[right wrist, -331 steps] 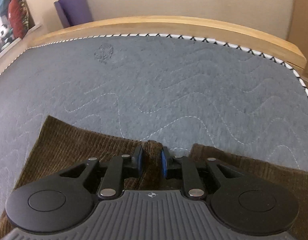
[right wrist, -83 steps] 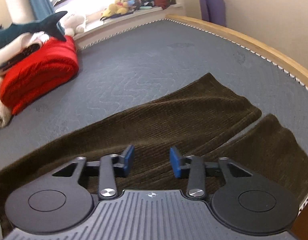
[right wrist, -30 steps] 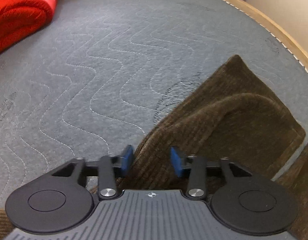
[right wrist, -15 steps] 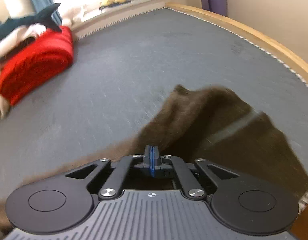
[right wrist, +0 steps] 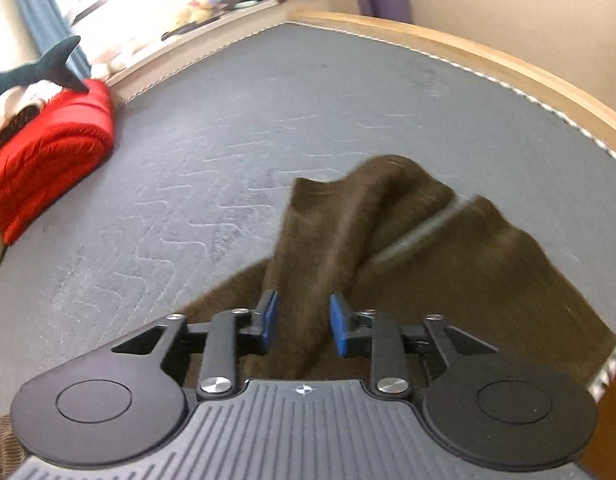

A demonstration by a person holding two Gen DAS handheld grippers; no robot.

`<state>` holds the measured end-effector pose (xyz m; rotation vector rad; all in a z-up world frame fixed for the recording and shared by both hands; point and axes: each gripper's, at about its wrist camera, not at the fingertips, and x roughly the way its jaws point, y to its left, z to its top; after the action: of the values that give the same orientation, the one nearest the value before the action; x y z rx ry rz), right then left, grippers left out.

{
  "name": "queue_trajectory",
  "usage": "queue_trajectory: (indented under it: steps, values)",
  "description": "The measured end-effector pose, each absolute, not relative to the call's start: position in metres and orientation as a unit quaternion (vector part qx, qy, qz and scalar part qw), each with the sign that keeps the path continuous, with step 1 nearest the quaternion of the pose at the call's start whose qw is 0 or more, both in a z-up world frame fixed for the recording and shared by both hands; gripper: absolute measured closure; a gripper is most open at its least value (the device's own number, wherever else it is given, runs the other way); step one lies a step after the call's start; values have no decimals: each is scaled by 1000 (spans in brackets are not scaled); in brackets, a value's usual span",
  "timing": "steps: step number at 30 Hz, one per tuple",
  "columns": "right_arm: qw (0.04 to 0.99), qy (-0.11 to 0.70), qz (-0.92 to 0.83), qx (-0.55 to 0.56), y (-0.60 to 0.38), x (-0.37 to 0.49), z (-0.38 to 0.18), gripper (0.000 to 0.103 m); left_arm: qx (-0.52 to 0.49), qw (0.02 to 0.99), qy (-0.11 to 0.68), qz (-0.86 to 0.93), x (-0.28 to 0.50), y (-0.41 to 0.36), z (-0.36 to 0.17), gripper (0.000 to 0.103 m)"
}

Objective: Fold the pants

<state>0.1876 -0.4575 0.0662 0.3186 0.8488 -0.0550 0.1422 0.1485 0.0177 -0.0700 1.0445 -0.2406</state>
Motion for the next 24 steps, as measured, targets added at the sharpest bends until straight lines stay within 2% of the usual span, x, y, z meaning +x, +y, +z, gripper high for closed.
queue_trajectory:
  steps: [7,10,12,14,16,17,18,20,21,22,23,24]
  values:
    - [880,468,-24,78,-412,248,23,59,39,803,561,-197,144,108,-28,76]
    - [868,494,-26,47,-403,263,5,59,98,785,573,-214,141,87,-48,62]
    - [862,505,-31,26,-396,264,-3,59,130,777,571,-231,136,74,-55,44]
    - [858,512,-33,4,-394,267,-11,59,168,771,566,-238,130,64,-61,41]
    - [862,506,-32,-15,-393,267,-11,66,202,769,560,-233,126,59,-65,41]
    - [863,503,-36,-18,-394,267,-11,75,215,770,557,-225,127,58,-67,42]
    - [865,500,-42,-12,-398,266,-8,91,229,771,554,-215,128,56,-70,50]
    - [870,489,-52,31,-413,261,0,95,240,770,555,-206,131,53,-74,59]
    - [875,478,-63,53,-423,257,6,95,244,769,554,-207,131,51,-73,71]
    - [877,469,-73,70,-432,252,11,96,251,768,551,-211,132,49,-73,79]
    - [880,459,-79,91,-441,246,18,96,260,769,544,-213,131,46,-71,85]
    - [884,447,-84,110,-450,237,26,96,273,771,534,-215,129,42,-68,88]
